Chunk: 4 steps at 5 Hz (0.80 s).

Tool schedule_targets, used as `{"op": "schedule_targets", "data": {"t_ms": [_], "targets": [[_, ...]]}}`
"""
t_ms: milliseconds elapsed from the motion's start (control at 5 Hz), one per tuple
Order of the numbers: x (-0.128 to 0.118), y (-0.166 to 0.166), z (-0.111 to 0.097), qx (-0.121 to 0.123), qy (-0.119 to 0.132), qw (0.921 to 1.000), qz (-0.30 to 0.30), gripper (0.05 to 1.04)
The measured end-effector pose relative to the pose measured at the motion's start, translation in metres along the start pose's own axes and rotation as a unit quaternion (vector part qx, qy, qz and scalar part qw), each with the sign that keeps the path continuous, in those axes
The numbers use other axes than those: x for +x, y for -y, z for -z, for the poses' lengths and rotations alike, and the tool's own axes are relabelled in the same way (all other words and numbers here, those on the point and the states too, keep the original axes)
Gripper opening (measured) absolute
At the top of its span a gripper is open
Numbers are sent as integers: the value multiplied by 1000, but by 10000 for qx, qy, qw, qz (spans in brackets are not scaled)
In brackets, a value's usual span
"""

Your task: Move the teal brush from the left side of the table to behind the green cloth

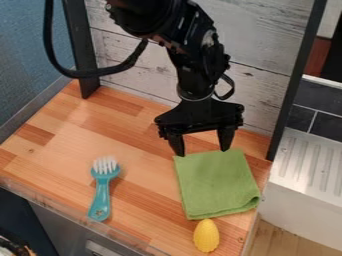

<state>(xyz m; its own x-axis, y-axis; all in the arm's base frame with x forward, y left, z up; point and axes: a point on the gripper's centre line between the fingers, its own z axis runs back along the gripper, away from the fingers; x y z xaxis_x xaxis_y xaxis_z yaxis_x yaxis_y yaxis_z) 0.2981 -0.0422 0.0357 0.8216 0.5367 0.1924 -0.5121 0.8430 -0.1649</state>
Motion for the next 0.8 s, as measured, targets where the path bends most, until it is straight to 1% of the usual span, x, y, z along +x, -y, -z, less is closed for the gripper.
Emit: {"op": "schedule_targets", "data": {"t_ms": [200, 400, 600, 800], "targets": [[-4, -4, 6, 94, -81, 9999, 9, 999], [-10, -19, 4, 233, 106, 9996, 92, 999], [-12, -31, -10, 414, 322, 9984, 215, 999], [-17, -46, -21, 581, 413, 9962, 492, 999]]}}
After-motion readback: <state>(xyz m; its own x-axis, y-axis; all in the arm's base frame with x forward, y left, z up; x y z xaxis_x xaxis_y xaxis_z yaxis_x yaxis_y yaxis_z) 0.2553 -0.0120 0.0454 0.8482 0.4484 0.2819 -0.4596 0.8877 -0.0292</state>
